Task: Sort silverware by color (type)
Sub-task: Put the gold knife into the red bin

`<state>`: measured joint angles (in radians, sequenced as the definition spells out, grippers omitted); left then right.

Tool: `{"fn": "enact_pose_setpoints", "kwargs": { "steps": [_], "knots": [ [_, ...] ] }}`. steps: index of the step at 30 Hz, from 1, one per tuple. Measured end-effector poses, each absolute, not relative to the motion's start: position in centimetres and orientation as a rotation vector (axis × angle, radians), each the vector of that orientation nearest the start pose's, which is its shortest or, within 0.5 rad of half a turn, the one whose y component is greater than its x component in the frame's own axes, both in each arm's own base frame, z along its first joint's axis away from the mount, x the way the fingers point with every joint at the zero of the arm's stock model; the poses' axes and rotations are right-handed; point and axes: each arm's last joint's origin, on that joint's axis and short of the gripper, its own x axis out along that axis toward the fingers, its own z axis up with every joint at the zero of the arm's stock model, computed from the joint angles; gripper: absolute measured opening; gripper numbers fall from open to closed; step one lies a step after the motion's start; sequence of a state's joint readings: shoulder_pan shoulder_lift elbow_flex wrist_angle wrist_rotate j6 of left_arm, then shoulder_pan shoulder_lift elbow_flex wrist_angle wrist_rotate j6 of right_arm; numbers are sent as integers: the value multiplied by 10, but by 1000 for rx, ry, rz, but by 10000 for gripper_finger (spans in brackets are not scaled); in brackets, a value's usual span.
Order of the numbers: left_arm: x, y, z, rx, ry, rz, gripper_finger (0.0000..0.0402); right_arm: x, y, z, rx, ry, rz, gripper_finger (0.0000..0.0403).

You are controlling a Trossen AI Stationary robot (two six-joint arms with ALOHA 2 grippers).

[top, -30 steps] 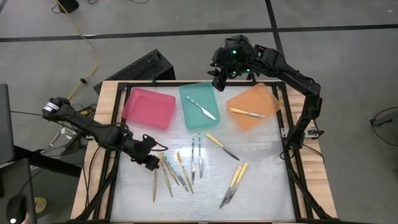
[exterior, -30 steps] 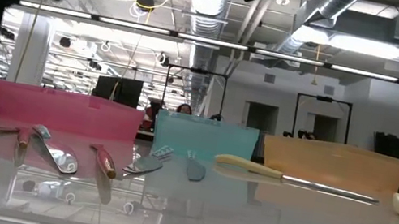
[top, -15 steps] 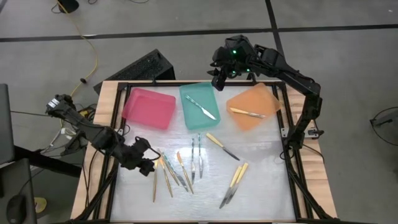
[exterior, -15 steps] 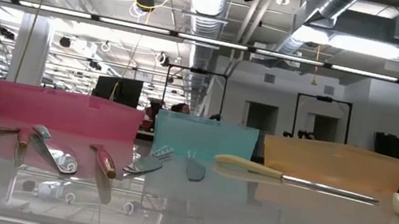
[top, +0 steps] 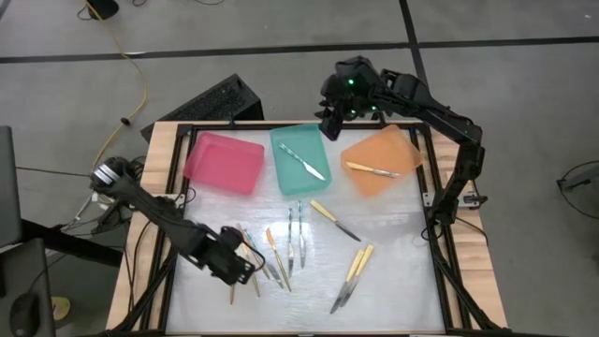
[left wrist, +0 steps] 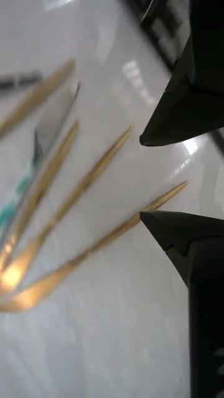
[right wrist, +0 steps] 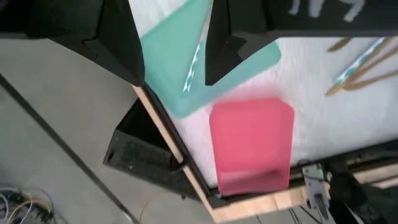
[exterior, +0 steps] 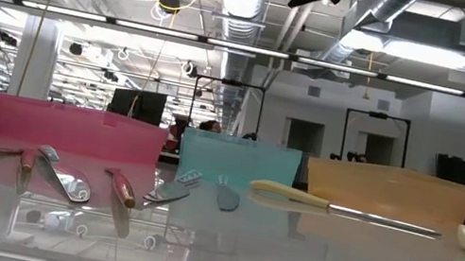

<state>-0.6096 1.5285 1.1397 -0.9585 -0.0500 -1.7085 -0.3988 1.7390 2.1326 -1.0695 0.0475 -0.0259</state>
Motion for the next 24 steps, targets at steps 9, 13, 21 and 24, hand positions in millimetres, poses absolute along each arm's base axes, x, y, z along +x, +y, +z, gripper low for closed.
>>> {"fn": "enact_pose_setpoints", "kwargs": {
  "steps": [9,13,21,24],
  "knots": [
    [244,-180,190,-1182,1226,1021,164,314,-135,451,39,707,-400,175],
    [252,-187,174,-1232,1198,1060,164,313,-137,451,-3,717,-389,175],
    [252,-190,166,-1267,1250,1111,164,313,-137,451,-42,726,-374,175],
    [250,-190,168,-1259,1278,1109,164,312,-137,450,-46,738,-370,175]
  ]
}}
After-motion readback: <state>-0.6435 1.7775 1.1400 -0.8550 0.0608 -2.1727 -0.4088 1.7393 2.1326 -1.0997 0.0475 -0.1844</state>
